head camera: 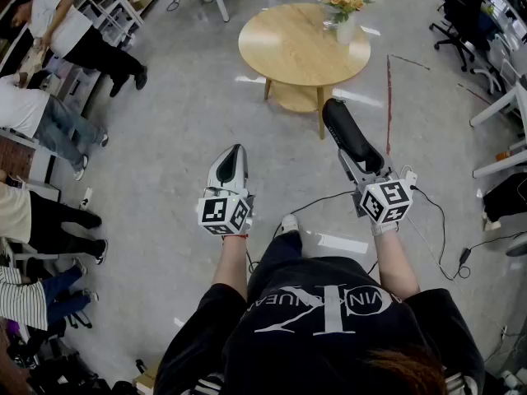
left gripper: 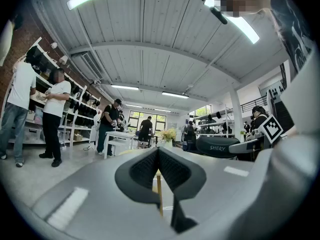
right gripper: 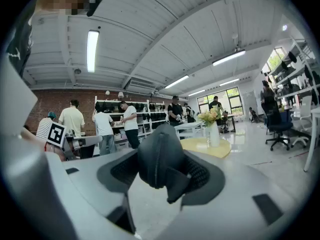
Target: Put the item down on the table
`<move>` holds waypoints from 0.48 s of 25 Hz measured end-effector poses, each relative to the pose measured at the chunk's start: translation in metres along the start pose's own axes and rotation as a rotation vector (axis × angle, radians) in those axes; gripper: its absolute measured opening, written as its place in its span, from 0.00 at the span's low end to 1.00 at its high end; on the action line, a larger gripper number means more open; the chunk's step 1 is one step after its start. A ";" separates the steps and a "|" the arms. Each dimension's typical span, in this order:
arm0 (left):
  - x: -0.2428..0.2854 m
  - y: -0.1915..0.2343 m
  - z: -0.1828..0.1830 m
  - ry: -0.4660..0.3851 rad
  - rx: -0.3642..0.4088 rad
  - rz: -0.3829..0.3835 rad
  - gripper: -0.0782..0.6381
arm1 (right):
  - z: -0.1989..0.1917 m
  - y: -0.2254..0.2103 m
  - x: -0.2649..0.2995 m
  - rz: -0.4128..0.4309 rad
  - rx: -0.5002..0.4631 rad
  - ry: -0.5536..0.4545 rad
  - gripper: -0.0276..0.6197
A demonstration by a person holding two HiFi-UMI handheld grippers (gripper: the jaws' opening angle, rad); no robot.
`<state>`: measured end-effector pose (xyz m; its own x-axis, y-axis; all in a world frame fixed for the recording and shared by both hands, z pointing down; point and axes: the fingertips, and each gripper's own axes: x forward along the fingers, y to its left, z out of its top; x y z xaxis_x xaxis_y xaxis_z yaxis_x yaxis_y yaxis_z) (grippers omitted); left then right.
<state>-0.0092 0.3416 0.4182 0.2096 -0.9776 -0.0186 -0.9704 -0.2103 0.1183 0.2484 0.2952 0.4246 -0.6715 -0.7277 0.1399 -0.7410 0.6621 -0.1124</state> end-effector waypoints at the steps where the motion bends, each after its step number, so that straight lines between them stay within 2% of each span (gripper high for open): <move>1: 0.007 0.006 0.000 0.001 0.001 0.006 0.12 | 0.001 -0.004 0.009 0.000 -0.003 0.003 0.45; 12: 0.076 0.065 0.003 0.016 0.000 0.013 0.12 | 0.010 -0.027 0.094 -0.014 -0.006 0.029 0.45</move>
<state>-0.0564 0.2539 0.4211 0.1992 -0.9800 -0.0011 -0.9730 -0.1979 0.1187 0.2054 0.2075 0.4314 -0.6604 -0.7315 0.1698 -0.7501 0.6529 -0.1046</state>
